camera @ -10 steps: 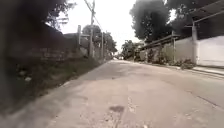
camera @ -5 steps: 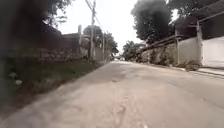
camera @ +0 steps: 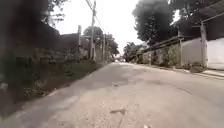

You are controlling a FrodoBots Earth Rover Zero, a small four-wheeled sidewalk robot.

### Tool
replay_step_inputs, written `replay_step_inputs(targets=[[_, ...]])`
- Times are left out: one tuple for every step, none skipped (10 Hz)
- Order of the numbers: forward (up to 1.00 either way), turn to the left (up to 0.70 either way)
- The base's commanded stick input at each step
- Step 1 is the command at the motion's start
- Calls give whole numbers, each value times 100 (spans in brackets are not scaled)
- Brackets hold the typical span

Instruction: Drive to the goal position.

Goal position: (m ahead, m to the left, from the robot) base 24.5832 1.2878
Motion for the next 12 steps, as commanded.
replay_step_inputs(targets=[[85, 5], [85, 5], [85, 1], [85, 0], [85, 0], [85, 0], [85, -22], [85, -12], [85, 8], [85, 5], [85, 3], [85, 1]])
